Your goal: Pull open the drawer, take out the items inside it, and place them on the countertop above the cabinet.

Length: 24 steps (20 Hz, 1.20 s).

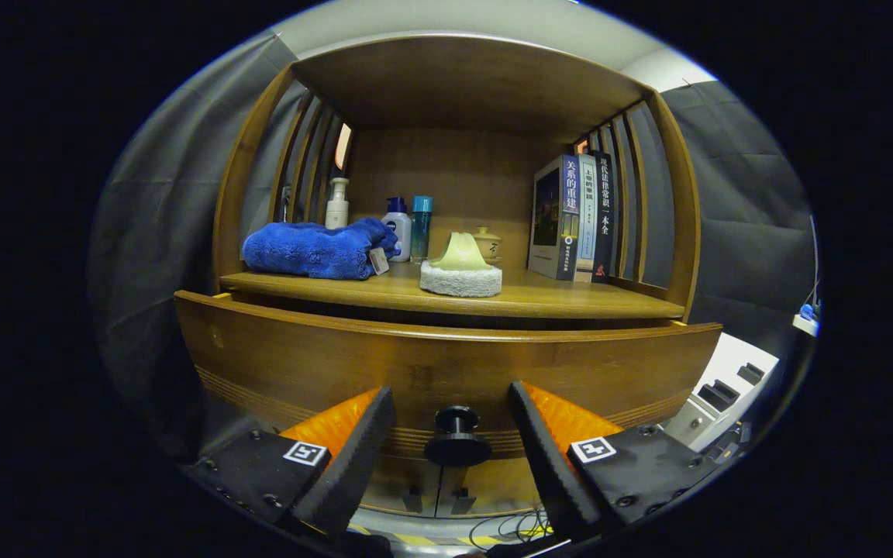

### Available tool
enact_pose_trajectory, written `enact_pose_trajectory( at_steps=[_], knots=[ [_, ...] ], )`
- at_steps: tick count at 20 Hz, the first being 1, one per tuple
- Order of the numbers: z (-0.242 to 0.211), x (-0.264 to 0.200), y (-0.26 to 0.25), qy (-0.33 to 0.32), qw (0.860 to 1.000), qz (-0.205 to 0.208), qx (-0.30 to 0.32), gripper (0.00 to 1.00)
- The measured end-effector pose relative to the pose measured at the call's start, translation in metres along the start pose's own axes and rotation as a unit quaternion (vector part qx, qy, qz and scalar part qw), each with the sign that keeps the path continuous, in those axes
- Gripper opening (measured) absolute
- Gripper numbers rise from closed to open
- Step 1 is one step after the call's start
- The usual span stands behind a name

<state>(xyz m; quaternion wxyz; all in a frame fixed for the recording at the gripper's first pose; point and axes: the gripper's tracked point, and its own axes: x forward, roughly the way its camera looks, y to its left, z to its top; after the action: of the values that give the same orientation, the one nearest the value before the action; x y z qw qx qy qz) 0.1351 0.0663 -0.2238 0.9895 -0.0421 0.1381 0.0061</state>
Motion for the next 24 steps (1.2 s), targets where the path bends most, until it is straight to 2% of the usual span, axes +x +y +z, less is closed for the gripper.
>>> enact_pose_trajectory(
  at_steps=[16, 22, 24],
  knots=[
    [0.007, 0.045, 0.0, 0.0, 1.0, -0.001, -0.003, 0.99],
    [0.005, 0.047, 0.001, -0.005, 1.0, -0.008, -0.028, 0.99],
    [0.007, 0.043, 0.002, -0.01, 1.0, 0.004, -0.024, 0.99]
  ],
)
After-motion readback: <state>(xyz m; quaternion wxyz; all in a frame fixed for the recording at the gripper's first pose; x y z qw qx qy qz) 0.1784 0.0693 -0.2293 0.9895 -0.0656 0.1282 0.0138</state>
